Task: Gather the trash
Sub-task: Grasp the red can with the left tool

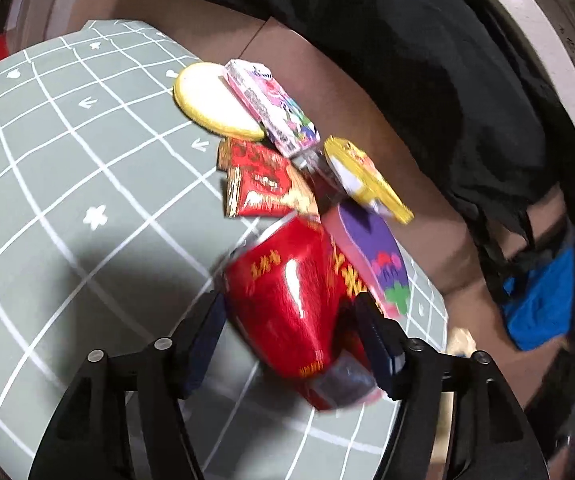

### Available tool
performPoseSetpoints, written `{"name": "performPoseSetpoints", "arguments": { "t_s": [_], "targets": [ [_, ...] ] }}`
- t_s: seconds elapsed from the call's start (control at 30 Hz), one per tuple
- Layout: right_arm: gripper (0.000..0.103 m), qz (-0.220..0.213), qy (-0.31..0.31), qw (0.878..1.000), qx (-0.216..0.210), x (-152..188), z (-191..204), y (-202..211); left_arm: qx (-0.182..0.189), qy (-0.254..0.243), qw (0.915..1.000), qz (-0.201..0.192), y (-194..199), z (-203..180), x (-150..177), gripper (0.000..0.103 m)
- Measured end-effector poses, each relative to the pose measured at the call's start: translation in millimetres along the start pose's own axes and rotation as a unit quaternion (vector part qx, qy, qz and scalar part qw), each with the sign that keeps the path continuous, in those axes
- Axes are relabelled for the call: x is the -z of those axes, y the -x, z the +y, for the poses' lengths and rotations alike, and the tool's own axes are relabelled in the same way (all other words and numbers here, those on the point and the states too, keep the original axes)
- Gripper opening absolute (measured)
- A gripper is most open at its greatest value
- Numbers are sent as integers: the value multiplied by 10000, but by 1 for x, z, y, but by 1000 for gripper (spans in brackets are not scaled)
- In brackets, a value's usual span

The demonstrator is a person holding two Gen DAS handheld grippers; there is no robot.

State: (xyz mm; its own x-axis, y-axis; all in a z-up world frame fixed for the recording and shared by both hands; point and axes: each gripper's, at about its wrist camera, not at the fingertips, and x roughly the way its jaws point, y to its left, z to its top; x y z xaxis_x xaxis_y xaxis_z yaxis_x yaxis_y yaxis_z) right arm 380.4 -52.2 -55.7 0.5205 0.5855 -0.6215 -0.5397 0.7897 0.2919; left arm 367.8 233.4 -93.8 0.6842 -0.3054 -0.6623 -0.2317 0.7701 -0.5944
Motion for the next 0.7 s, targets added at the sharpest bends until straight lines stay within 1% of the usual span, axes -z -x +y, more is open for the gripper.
{"name": "performPoseSetpoints", "arguments": {
  "t_s": [0.03, 0.13, 0.3, 0.37, 0.43, 0.47, 0.5, 0.57, 0.6, 0.7],
  "targets": [
    [38, -32, -17, 10000, 29, 2, -3, 3, -40, 14, 10000, 7, -4, -1, -1, 71],
    [38, -111, -131, 9998, 81, 5, -14, 9, -170, -44, 9998, 33, -8, -6, -3, 71],
    [38, -196, -321, 9992, 129, 4, -28, 16, -162, 2, 9998, 112, -9, -7, -3, 71],
    [38, -204, -314, 9992, 138, 3, -28, 15, -90, 70, 9996, 251, -10, -8, -2, 70],
    [38, -188, -287, 9993, 142, 0, -26, 13, 125, 137, 9988, 461, -11, -9, -1, 61],
    [38, -172, -270, 9994, 138, -1, -23, 11, 262, 134, 9983, 505, -11, -10, -1, 58],
    [38, -144, -246, 9995, 138, -3, -20, 9, 295, 77, 9982, 522, -9, -12, 0, 58],
    [38, -91, -138, 9998, 129, -8, -11, 6, 271, -191, 9984, 458, -4, -17, 1, 57],
    [38, -75, -74, 9999, 124, -10, -7, 6, 264, -450, 9978, 417, 2, -20, 3, 57],
    [38, 31, 240, 9996, 145, -19, 12, 0, 169, -828, 9962, 203, 23, -20, 3, 57]
  ]
}}
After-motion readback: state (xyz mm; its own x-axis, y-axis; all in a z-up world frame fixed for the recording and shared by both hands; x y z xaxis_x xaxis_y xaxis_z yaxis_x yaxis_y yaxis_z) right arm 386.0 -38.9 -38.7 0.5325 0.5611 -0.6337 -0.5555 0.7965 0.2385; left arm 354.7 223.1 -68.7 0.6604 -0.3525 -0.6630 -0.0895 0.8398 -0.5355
